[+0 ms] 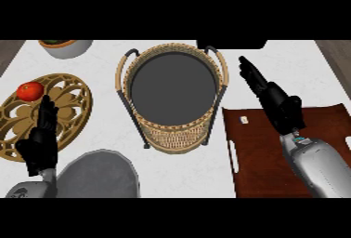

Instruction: Pick the cupcake from the tray and place it in the tiered basket

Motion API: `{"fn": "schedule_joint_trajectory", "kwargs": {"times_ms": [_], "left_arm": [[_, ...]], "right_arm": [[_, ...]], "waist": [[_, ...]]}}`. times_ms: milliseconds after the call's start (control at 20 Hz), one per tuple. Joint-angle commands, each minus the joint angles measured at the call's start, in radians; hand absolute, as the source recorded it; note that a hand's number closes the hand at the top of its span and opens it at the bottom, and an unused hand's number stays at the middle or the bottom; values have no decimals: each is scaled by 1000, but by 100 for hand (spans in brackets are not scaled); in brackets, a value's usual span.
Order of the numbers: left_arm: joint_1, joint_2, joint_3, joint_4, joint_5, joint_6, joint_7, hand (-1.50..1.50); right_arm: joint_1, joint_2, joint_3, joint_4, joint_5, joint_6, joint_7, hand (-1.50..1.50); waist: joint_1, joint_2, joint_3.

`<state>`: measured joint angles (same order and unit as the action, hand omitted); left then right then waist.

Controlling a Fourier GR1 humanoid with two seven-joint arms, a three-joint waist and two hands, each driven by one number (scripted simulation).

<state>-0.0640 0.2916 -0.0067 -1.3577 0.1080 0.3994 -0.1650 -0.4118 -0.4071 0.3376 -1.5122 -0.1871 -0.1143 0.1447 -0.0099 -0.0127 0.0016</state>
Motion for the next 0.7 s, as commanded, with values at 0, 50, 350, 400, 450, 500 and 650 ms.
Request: {"fn": "schedule_joint_trajectory", "kwargs": {"times_ms": [0,50,350,400,450,500,650], "left_arm": [[-35,-30,-39,35,-13,-37,11,0],[-8,4,-43,-13,41,-111,63,0],[-1,-51,-116,-11,107,-204,138,0],[-6,-60,-124,-21,130,-228,160,0],[-20,-63,-142,-44,133,-237,194,0],[-16,-49,-144,-59,154,-271,216,0],[-52,-28,-169,-99,165,-315,287,0]], "right_arm": [[112,-23,-43,-113,33,-23,-77,150],[169,-73,-105,-116,-4,-8,-194,150],[271,-47,-471,-31,-45,-315,-298,-150],[302,-13,-523,-39,-101,-319,-353,-150],[351,20,-548,-38,-123,-317,-425,-150],[443,36,-548,-66,-130,-268,-534,-150],[624,41,-526,-70,-72,-145,-774,-150]], "waist": [[-4,11,-2],[-24,7,0],[-187,4,8],[-174,2,11],[-145,2,11],[-123,-1,9],[-49,6,2]]}}
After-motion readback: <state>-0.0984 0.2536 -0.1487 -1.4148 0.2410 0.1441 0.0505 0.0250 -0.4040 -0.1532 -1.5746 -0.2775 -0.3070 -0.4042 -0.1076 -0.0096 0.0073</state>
